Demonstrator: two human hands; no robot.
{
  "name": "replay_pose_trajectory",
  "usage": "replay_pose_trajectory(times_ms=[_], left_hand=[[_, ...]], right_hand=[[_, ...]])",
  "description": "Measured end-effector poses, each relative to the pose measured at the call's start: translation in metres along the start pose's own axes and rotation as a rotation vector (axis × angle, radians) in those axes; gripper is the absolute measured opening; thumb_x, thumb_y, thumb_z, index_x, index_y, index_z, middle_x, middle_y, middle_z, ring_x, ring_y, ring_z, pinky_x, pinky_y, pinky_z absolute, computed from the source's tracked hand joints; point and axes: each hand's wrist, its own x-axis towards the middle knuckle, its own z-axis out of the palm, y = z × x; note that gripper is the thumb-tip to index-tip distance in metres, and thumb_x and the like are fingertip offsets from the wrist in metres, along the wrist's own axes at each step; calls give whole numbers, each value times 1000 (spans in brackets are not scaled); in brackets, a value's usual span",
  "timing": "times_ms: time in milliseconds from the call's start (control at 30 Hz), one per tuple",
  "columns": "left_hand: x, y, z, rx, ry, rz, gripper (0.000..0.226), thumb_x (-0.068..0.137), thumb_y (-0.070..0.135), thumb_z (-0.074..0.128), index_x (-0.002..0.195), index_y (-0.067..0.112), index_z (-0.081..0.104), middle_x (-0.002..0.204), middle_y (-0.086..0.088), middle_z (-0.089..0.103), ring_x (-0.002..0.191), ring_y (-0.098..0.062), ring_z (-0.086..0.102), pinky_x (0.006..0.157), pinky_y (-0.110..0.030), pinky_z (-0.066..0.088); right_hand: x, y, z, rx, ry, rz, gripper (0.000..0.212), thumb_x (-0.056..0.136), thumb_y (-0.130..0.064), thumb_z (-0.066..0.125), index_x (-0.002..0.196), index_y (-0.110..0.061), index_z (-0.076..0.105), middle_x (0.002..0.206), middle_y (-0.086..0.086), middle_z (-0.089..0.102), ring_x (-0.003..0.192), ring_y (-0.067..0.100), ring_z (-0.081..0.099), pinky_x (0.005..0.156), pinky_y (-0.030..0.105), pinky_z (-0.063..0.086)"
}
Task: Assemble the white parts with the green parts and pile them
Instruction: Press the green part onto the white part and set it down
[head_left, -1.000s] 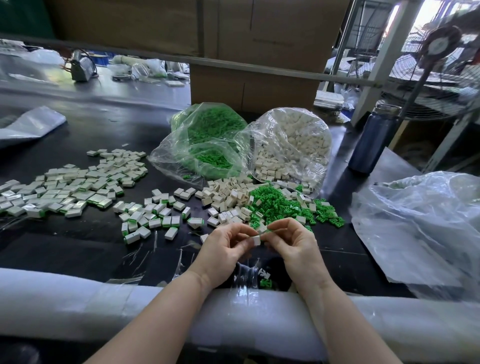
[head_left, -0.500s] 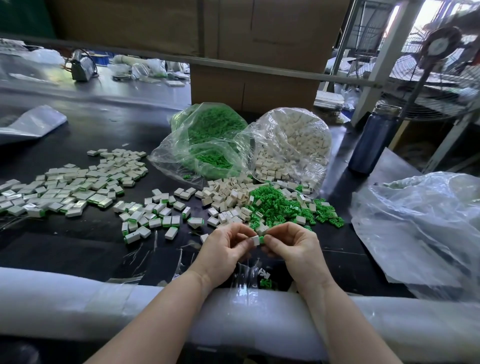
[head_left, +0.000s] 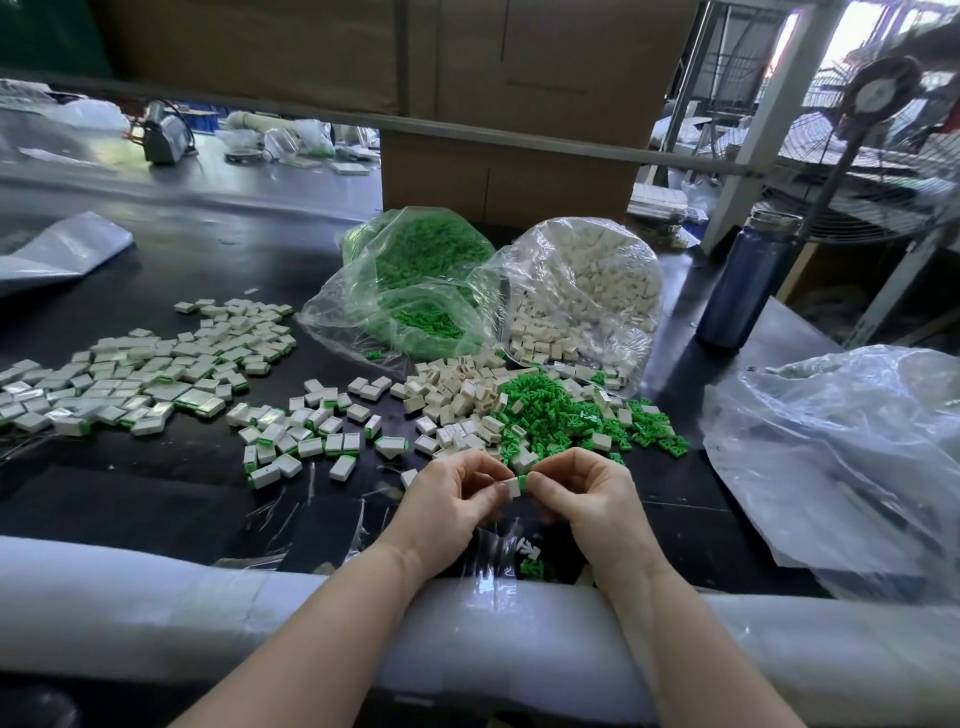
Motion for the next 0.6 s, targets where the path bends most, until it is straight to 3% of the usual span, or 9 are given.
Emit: replay_pose_trajectory(times_ms=[200,333,600], left_hand=[[0,1,-1,-56,-24,1,11,86,5,62,83,15,64,72,-1,63,57,4,57,59,-12,47],[-1,2,-1,-51,-33,-3,13,86,6,63,82,18,64,73,-2,64,57,4,58,59,-12,47],[-1,3,-2,-57,-6,1,3,85,7,63,86,10,64,67,0,61,55,-1,55,59,-13,47]], right_hand=[[0,-1,-1,30,-12,18,10,78,2,70,73,-5,65,59,2,66,53,10,61,48,19,48],[0,0,-2,20,3,13,10,77,0,72,74,-6,65,63,6,68,58,15,64,54,25,52],[-1,-1,1,-98,-2,-46,12,76,0,73,72,-6,63,62,3,63,57,11,58,54,22,48]])
